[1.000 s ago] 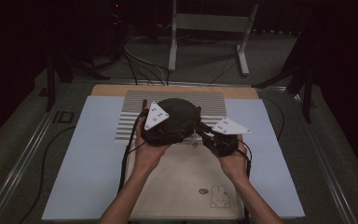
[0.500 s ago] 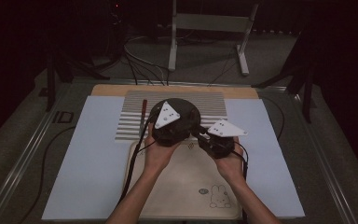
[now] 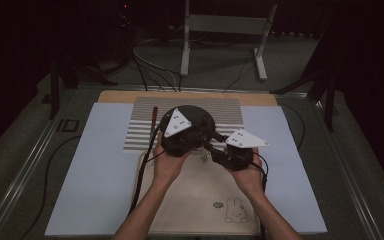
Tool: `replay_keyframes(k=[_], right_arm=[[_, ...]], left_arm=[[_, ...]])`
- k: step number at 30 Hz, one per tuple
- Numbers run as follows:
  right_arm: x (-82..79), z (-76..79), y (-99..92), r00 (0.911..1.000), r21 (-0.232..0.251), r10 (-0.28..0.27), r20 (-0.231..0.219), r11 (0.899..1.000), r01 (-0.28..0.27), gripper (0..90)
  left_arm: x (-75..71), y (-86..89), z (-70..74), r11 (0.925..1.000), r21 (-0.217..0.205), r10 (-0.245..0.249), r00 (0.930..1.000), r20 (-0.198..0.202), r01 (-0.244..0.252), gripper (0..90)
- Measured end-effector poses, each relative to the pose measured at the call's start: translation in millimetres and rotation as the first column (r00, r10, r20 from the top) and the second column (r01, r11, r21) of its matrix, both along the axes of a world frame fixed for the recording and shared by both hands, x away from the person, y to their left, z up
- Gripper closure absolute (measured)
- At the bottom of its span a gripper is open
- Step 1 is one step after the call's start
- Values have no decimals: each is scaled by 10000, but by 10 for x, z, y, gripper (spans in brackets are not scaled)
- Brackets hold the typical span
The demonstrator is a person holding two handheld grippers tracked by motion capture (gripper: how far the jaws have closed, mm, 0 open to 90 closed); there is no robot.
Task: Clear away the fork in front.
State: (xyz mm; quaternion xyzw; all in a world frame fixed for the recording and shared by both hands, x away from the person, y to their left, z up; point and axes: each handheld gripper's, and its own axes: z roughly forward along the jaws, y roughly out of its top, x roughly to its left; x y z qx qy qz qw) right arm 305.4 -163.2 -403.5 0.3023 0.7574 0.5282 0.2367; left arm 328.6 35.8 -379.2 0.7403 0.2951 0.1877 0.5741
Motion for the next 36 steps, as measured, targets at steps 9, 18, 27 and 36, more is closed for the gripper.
replay_keyframes(k=[9, 18, 27, 36], right_arm=[[13, -83, -93, 9995, -129, -167, -259, 9998, 164, 236], [5, -163, -245, 9968, -413, -678, -413, 9970, 661, 145], [-53, -223, -517, 9890, -348, -1440, -328, 9891, 1428, 130], [-144, -322, -703, 9794, -638, -1993, -334, 9783, 1969, 123]], left_arm=[[14, 127, 40, 9998, -19, 184, 9997, -132, -185, 803], [-4, 352, 75, 9997, -15, 234, 9990, -382, -235, 803], [-77, 695, 32, 9994, -80, 331, 9964, -782, -339, 802], [-154, 1025, -32, 9996, -258, 63, 9910, -1340, -98, 802]])
